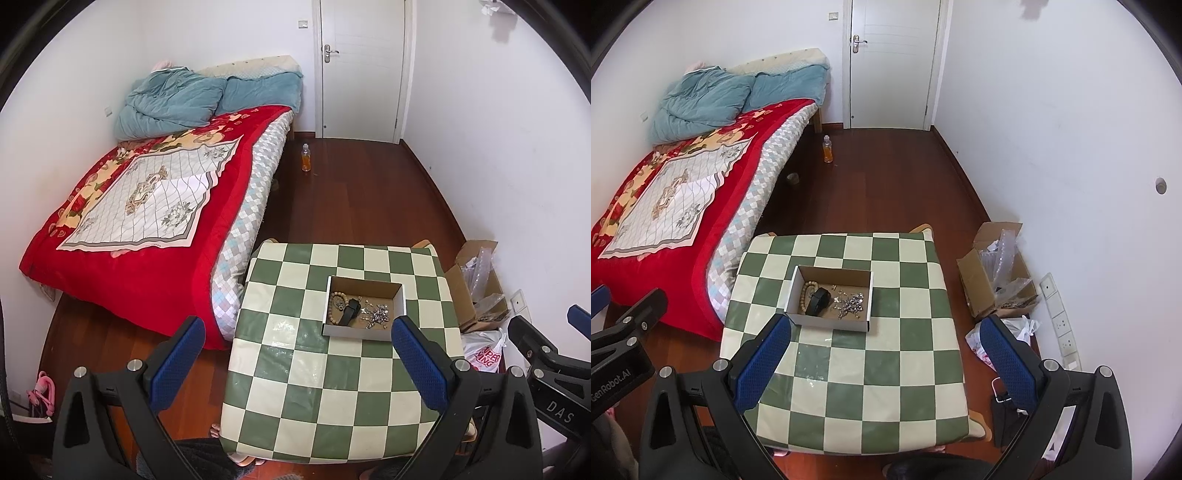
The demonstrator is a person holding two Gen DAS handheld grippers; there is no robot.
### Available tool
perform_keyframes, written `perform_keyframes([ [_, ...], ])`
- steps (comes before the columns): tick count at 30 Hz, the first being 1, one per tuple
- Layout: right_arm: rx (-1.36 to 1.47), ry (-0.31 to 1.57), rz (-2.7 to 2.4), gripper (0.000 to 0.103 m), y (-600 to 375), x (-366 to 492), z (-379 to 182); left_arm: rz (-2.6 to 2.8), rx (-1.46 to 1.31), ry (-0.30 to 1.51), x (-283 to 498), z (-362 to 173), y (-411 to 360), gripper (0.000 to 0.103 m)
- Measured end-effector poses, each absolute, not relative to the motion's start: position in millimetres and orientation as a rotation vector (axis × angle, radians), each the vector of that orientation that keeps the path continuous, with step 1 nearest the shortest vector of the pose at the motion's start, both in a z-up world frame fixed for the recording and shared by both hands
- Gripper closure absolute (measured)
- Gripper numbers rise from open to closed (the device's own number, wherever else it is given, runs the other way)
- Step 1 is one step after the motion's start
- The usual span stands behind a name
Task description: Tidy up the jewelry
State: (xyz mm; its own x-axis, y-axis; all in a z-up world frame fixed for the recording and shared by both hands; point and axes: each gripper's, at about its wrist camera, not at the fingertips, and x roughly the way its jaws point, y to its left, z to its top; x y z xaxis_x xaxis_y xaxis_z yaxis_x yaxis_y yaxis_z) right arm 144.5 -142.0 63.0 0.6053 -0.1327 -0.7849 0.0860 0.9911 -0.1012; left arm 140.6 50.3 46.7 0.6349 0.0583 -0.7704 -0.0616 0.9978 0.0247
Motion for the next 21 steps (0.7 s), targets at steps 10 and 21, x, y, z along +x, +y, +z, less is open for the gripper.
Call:
perform_keyframes([
  [10,-0.059,0.913,-0.129,0.0,-140.8,142.0,62.4,0.071,-0.002,0.869,138.2,48.6,49.8,0.0],
  [21,-0.047,0.916,-0.126,0.0,-144.2,141.9,62.4,0.071,0.002,0.862,136.7,51.0,51.7,0.0],
])
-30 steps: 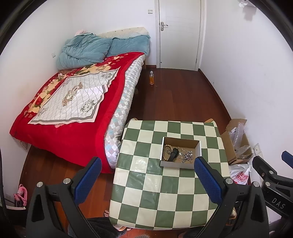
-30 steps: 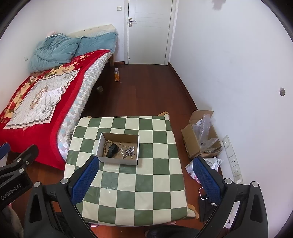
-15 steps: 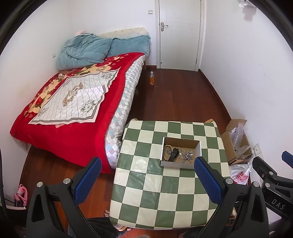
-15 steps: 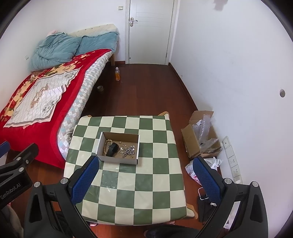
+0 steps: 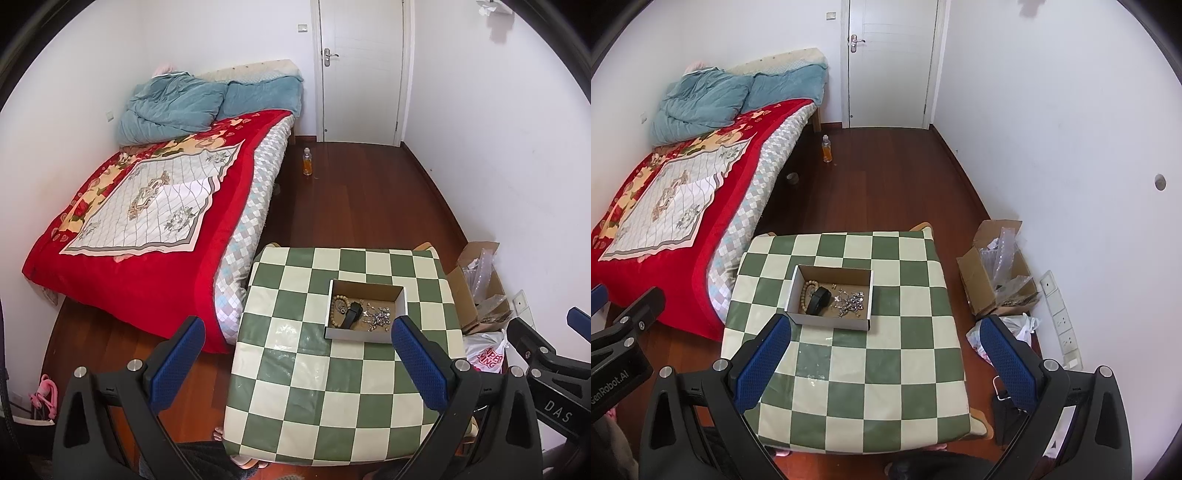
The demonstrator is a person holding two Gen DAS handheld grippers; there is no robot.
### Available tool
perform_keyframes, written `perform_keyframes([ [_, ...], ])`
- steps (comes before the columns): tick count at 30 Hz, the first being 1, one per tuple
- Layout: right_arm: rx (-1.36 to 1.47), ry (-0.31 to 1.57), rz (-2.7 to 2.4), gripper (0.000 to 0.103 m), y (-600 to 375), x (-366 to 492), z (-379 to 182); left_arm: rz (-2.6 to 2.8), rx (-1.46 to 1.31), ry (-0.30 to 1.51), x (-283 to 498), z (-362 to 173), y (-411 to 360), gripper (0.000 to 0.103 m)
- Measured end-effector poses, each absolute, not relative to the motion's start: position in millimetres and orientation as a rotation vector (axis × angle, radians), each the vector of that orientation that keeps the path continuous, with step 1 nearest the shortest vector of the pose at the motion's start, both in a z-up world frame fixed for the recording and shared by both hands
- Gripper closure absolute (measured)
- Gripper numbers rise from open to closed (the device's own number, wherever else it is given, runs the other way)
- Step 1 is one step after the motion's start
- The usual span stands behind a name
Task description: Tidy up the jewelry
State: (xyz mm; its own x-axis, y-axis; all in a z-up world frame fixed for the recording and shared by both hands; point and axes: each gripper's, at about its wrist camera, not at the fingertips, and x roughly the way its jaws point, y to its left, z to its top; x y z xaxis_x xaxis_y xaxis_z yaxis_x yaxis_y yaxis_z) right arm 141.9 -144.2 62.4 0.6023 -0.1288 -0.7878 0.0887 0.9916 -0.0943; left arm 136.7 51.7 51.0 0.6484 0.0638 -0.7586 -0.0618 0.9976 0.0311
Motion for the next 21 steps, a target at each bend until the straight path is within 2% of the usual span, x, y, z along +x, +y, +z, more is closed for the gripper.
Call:
perform_keyframes([
  [21,-0.034,0.907,-0.123,0.0,-148.9,144.6,69.0,0.075,0.008,0.848,137.3,55.5,50.0,0.0],
])
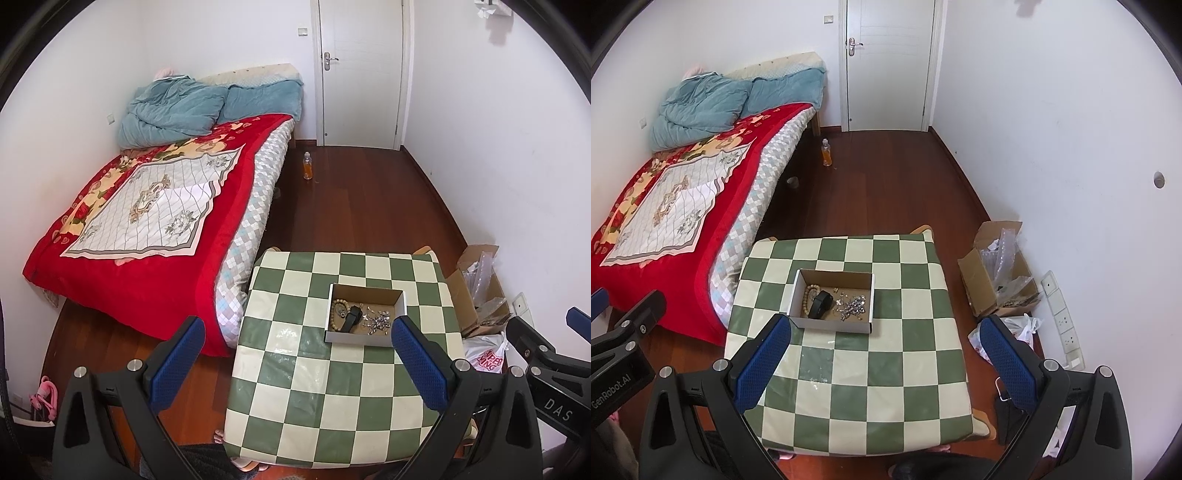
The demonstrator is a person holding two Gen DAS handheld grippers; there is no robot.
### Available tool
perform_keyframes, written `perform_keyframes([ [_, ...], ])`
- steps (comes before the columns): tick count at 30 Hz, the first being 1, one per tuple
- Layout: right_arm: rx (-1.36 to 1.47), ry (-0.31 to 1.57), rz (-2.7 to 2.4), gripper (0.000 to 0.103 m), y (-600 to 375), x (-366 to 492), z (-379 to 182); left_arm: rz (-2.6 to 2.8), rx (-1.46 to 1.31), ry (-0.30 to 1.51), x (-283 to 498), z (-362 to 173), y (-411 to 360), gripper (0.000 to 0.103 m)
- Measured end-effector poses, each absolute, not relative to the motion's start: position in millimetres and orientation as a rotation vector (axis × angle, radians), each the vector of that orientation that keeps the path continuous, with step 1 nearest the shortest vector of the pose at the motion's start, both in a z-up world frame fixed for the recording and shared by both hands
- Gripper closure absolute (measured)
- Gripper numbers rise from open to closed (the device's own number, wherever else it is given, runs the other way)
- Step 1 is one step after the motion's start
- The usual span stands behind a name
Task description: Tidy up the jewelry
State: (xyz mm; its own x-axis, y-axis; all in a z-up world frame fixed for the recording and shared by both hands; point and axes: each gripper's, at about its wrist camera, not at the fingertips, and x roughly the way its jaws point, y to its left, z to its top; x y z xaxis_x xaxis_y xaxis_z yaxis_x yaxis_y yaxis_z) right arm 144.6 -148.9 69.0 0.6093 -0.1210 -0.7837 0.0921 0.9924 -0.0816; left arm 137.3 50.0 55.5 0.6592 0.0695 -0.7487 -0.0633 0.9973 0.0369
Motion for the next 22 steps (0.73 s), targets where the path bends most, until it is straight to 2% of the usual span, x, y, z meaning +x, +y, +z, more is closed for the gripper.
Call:
perform_keyframes([
  [22,-0.031,0.896,-0.125,0.0,-146.7,146.6,74.0,0.077,-0.009,0.846,136.2,57.5,59.0,0.0],
])
